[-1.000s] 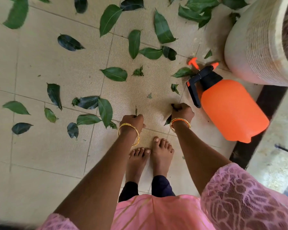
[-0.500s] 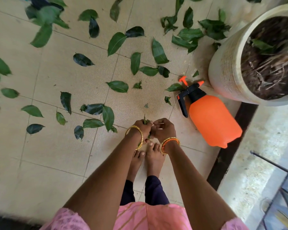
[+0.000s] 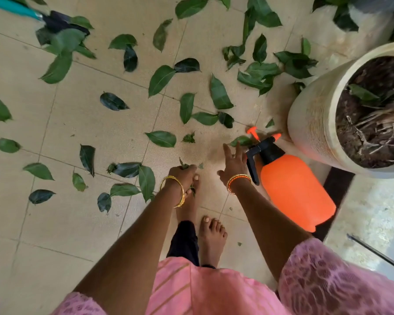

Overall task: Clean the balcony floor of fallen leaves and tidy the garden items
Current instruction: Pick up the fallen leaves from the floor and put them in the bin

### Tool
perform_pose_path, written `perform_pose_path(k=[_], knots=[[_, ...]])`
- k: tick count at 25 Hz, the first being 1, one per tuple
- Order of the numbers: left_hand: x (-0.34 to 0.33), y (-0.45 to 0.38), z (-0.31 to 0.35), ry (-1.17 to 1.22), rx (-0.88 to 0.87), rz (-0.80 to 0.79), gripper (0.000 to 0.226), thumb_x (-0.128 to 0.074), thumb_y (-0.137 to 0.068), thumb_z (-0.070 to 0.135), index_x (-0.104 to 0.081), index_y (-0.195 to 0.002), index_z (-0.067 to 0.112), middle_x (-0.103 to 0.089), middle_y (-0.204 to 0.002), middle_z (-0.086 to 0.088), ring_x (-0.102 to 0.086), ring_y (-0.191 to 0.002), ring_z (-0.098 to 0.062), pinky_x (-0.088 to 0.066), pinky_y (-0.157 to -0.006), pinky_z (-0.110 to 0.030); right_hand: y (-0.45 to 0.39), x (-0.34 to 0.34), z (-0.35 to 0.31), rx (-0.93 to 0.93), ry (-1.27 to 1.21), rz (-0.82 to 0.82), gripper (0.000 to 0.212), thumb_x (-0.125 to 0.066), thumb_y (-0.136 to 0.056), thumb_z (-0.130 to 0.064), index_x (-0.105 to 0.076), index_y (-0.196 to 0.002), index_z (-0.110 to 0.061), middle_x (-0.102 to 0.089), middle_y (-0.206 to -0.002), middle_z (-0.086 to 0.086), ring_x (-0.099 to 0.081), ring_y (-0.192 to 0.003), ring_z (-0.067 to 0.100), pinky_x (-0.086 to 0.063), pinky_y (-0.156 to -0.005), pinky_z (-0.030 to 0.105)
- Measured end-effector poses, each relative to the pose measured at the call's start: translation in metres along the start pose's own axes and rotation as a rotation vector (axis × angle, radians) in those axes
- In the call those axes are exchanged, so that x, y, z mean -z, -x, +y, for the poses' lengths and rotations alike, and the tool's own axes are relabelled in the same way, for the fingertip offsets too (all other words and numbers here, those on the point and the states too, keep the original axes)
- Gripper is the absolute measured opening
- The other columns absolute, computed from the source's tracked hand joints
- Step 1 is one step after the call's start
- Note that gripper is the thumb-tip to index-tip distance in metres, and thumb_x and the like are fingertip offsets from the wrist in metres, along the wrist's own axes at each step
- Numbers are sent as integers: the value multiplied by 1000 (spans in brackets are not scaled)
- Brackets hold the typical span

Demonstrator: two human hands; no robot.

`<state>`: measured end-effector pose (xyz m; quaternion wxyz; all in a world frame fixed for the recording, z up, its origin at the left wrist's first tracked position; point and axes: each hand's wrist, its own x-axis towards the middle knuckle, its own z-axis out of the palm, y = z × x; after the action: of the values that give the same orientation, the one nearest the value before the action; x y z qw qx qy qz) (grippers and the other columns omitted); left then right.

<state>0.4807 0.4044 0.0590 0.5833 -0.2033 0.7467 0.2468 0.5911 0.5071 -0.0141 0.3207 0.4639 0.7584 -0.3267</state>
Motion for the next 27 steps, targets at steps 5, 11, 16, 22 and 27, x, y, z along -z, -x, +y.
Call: perform_pose_path(k=[5,11,16,22,27], knots=[[0,-30,23,-13,-27,-42,33,-52,-94,33,-49,-71,11,-48,-60,-5,-37,-39,-13,-25,-31,-8,-53,-12,3,-75,172,131,92,-36,-83,22,-2,-151,-29,21,-156,11,12,-143,38,-32,-108,51],[7,-44,29,-24,8,-40,33,-54,-93,37,-50,-75,11,-49,-66,-5,-35,-39,-14,-26,-32,-9,-46,-21,15,-25,82,306,64,-41,-81,20,-37,-139,-4,-24,-147,24,-30,-132,40,-39,-105,43],[7,-50,29,-22,-10,-31,31,-58,-91,34,-50,-73,11,-48,-67,-6,-36,-40,-14,-27,-32,-11,-44,-20,18,20,103,295,32,-46,-83,13,-59,-111,5,-51,-116,24,-49,-109,38,-47,-89,42],[0,-32,31,-80,-57,-26,24,-55,-92,25,-52,-74,8,-47,-66,-6,-43,-49,-17,-34,-33,-13,-18,3,-12,-190,-659,80,10,-69,-80,-2,-71,-89,-2,-69,-81,7,-67,-79,23,-55,-70,25],[-13,-9,36,-297,-214,-58,53,-52,-85,61,-54,-109,14,-65,-105,-13,-62,-98,-32,-52,-88,-46,25,43,-45,-300,-1312,-155,20,-67,-79,7,-58,-95,-1,-64,-79,11,-64,-69,17,-58,-60,23]])
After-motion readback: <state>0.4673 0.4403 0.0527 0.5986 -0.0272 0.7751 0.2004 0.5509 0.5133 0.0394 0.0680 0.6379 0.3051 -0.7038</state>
